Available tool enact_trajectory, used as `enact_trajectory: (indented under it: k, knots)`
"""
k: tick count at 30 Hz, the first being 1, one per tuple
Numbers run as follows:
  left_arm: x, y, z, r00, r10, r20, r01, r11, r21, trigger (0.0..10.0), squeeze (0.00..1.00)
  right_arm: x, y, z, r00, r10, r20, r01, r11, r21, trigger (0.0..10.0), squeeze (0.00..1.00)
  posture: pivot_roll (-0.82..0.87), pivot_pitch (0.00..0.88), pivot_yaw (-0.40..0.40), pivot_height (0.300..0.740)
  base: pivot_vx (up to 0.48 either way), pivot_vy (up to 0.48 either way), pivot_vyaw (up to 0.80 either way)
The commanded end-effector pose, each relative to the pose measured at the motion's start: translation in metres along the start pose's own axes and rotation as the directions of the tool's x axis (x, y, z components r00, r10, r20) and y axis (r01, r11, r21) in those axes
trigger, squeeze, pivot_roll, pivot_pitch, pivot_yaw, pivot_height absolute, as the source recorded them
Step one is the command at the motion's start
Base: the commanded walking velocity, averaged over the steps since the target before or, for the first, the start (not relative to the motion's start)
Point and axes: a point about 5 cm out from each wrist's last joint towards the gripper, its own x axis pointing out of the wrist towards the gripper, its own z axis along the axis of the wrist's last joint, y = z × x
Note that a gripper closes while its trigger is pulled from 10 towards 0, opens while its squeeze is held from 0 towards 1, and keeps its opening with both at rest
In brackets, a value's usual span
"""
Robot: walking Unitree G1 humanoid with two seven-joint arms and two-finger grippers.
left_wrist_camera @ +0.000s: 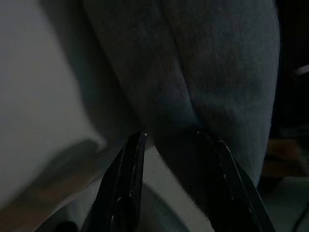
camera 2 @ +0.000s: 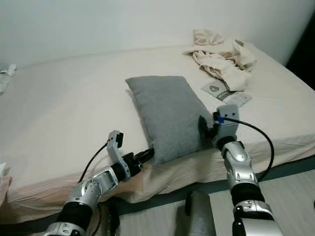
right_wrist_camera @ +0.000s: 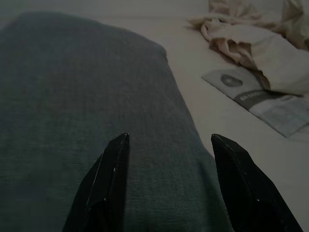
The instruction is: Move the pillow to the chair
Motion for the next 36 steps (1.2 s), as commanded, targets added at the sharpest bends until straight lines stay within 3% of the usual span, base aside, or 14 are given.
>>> enact_trajectory:
  k: [1, 5, 7, 8, 11, 13, 14, 15, 17, 21, 22, 25, 33, 36]
  knots:
    - [0.003, -0.004, 0.0, 1.0, -0.017, 0.008, 0.017, 0.999, -0.049, 10.0, 0.0, 0.001, 0.005, 0.0, 0.999, 0.033, -0.008, -0.033, 0.999, -0.021, 10.0, 0.0, -0.06, 0.154, 0.04, 0.547, 0.0, 0.0, 0.0]
    - [0.006, -0.007, -0.002, 1.0, -0.021, 0.013, 0.022, 0.989, -0.144, 10.0, 0.0, -0.005, -0.011, -0.006, 0.997, -0.07, -0.029, 0.07, 0.997, -0.024, 10.0, 0.0, -0.06, 0.149, 0.042, 0.547, 0.0, 0.0, 0.0]
    - [0.008, -0.007, -0.004, 1.0, -0.006, 0.007, 0.007, 0.989, -0.145, 10.0, 0.0, -0.007, -0.02, -0.007, 0.992, -0.121, -0.035, 0.121, 0.993, -0.008, 10.0, 0.0, -0.06, 0.149, 0.042, 0.547, 0.0, 0.0, 0.0]
    - [0.008, -0.007, -0.004, 1.0, -0.006, 0.007, 0.007, 0.989, -0.145, 10.0, 0.0, -0.007, -0.02, -0.007, 0.992, -0.121, -0.035, 0.121, 0.993, -0.008, 10.0, 0.0, -0.06, 0.149, 0.042, 0.547, 0.0, 0.0, 0.0]
    - [0.014, -0.019, -0.013, 0.999, -0.018, -0.028, 0.017, 0.999, -0.036, 10.0, 0.0, -0.012, -0.034, -0.008, 0.983, -0.177, -0.044, 0.177, 0.984, 0.0, 10.0, 0.0, -0.06, 0.149, 0.043, 0.547, 0.0, 0.0, 0.0]
    - [0.018, -0.024, -0.014, 1.0, -0.018, -0.019, 0.017, 0.999, -0.051, 10.0, 0.0, -0.013, -0.038, -0.007, 0.981, -0.188, -0.045, 0.188, 0.982, -0.003, 10.0, 0.0, -0.07, 0.147, 0.045, 0.547, 0.0, 0.0, 0.0]
    - [0.02, -0.028, -0.012, 0.999, -0.036, 0.006, 0.037, 0.994, -0.101, 10.0, 0.0, -0.014, -0.04, -0.007, 0.98, -0.192, -0.046, 0.192, 0.981, -0.004, 10.0, 0.0, -0.07, 0.147, 0.046, 0.547, 0.0, 0.0, 0.0]
    - [0.02, -0.028, -0.012, 0.999, -0.036, 0.006, 0.037, 0.994, -0.101, 10.0, 0.0, -0.014, -0.04, -0.007, 0.98, -0.192, -0.046, 0.192, 0.981, -0.004, 10.0, 0.0, -0.07, 0.147, 0.046, 0.547, 0.0, 0.0, 0.0]
    - [0.022, -0.035, -0.007, 0.994, -0.096, 0.047, 0.104, 0.968, -0.228, 10.0, 0.0, -0.015, -0.043, -0.007, 0.979, -0.201, -0.046, 0.201, 0.98, -0.004, 10.0, 0.0, -0.07, 0.145, 0.047, 0.547, 0.0, 0.0, 0.0]
    - [0.022, -0.036, -0.004, 0.989, -0.137, 0.063, 0.15, 0.939, -0.308, 10.0, 0.0, -0.015, -0.044, -0.006, 0.978, -0.206, -0.045, 0.206, 0.979, -0.005, 10.0, 0.0, -0.07, 0.144, 0.047, 0.547, 0.0, 0.0, 0.0]
    - [0.019, -0.033, 0.002, 0.982, -0.158, 0.103, 0.186, 0.9, -0.393, 10.0, 0.0, -0.015, -0.044, -0.006, 0.977, -0.209, -0.044, 0.209, 0.978, -0.006, 10.0, 0.0, -0.07, 0.143, 0.048, 0.547, 0.0, 0.0, 0.0]
    - [0.016, -0.028, 0.008, 0.979, -0.151, 0.137, 0.197, 0.878, -0.437, 10.0, 0.0, -0.015, -0.045, -0.006, 0.977, -0.21, -0.044, 0.21, 0.978, -0.006, 10.0, 0.0, -0.07, 0.142, 0.047, 0.547, 0.0, 0.0, 0.0]
    - [0.01, -0.03, 0.014, 0.969, -0.193, 0.157, 0.244, 0.864, -0.44, 10.0, 0.0, -0.013, -0.043, -0.006, 0.978, -0.204, -0.045, 0.204, 0.979, -0.005, 10.0, 0.0, -0.07, 0.143, 0.045, 0.547, 0.0, 0.0, 0.0]
    - [0.015, -0.036, -0.004, 0.982, -0.188, 0.014, 0.184, 0.944, -0.273, 10.0, 0.0, -0.013, -0.041, -0.007, 0.98, -0.194, -0.048, 0.193, 0.981, -0.017, 10.0, 0.0, -0.07, 0.145, 0.044, 0.547, 0.0, 0.0, 0.0]
